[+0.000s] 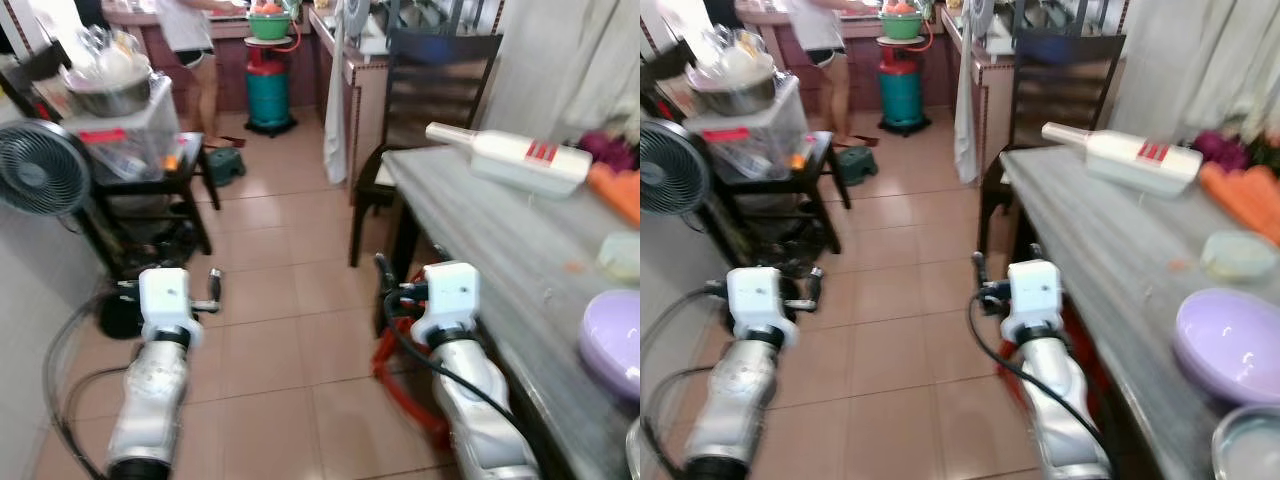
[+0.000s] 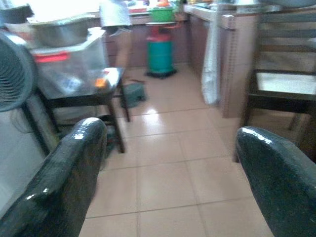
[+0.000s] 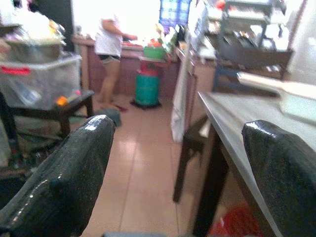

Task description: Setting the table

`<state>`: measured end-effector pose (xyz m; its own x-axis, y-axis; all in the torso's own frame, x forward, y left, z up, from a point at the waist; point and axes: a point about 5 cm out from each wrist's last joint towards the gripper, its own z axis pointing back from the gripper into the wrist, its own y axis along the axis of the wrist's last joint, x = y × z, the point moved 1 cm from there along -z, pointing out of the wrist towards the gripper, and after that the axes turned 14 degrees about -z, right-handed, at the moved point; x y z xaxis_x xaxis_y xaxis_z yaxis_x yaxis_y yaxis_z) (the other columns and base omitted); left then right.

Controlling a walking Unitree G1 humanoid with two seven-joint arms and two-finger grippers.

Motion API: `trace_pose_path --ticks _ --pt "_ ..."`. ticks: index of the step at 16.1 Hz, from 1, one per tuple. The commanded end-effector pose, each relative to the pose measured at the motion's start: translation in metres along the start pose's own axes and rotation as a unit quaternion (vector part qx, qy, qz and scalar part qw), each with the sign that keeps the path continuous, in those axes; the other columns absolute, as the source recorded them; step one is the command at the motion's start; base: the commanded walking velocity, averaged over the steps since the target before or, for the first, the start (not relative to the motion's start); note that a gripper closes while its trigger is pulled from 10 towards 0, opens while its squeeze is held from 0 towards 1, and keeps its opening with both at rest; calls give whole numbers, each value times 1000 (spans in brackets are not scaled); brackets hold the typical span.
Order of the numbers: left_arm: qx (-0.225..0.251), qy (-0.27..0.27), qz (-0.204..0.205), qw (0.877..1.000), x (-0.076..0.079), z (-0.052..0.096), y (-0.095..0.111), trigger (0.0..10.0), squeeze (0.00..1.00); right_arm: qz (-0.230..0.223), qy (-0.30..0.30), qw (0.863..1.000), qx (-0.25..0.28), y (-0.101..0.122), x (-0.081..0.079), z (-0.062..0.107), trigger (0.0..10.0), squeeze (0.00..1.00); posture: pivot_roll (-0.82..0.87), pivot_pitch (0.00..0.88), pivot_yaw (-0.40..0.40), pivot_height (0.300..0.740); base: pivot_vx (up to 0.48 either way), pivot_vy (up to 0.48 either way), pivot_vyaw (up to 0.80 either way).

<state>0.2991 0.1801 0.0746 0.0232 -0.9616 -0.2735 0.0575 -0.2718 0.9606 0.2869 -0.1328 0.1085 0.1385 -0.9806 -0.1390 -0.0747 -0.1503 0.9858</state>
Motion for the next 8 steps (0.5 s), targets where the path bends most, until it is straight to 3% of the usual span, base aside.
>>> trace_pose_path --ticks 1,8 --pt "0 1 -7 1000 -5 0 0 10000 0 -5 2 1000 11 5 -3 -3 10000 0 -20 0 11 740 0 345 0" --pt "0 2 -10 1000 -6 -1 -1 10000 0 -4 12 1000 13 6 -6 -4 10000 0 -18 0 8 740 0 344 0"
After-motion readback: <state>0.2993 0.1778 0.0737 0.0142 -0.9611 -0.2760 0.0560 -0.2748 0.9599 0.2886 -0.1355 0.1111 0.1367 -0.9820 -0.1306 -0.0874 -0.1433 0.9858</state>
